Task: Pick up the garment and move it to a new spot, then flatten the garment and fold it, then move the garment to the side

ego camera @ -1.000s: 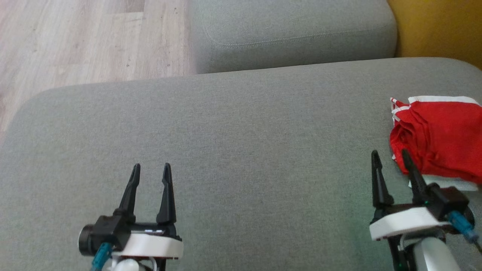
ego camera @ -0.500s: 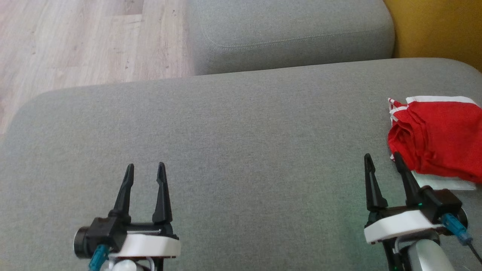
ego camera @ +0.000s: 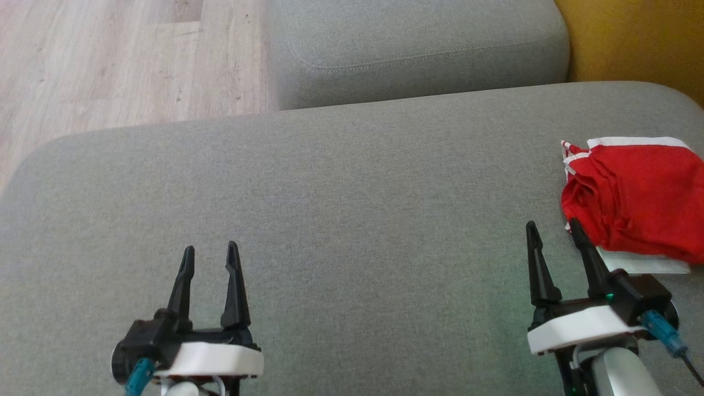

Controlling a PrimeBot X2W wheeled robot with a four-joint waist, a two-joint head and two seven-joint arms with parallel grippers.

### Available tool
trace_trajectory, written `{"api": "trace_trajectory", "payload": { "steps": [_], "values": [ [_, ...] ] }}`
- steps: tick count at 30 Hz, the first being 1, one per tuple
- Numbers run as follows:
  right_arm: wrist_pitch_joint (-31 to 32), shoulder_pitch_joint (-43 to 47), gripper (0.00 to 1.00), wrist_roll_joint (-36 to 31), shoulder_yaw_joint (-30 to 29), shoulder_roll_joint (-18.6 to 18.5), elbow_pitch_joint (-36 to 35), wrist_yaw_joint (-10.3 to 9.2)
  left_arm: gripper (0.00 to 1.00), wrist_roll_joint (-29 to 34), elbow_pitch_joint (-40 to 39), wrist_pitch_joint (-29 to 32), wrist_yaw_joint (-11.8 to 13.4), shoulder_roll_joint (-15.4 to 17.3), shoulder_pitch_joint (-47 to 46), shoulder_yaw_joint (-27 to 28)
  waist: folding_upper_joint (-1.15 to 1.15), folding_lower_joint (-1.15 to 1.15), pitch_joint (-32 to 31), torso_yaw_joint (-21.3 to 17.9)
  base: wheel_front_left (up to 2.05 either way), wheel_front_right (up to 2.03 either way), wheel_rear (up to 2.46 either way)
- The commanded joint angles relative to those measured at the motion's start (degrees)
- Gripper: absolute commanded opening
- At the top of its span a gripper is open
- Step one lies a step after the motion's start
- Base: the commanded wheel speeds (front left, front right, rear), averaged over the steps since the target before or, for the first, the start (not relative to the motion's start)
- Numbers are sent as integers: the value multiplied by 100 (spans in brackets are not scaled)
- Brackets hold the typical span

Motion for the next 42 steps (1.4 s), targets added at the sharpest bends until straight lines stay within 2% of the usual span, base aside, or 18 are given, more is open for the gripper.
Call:
{"api": "trace_trajectory", "payload": {
  "steps": [1, 18, 19, 22, 42],
  "values": [
    [-77, -238, 100, 42, 150, -15, -210, -4, 100, -42, -179, -31, 32, 3, -237, 163, 0, 0, 0, -3, 0, 0, 0],
    [-77, -281, 100, 141, 161, -15, -195, -4, 100, -326, -102, -31, 97, 3, -196, 192, 0, 0, 18, -9, 0, 0, 0],
    [0, -7, 0, 95, 22, 0, -9, 0, 0, -326, 55, 0, 69, 0, 1, 9, 0, 0, 18, -9, 0, 0, 0],
    [11, 76, 0, 109, 34, 4, 197, 0, 0, -344, 274, 5, 65, -1, 62, 5, 0, 0, 20, -9, 0, 0, 0],
    [280, 2, 0, 1428, -55, -42, 155, -1, 0, -1432, 284, 303, -87, 23, -32, 254, 0, 0, 33, 9, 0, 0, 0]
  ]
}}
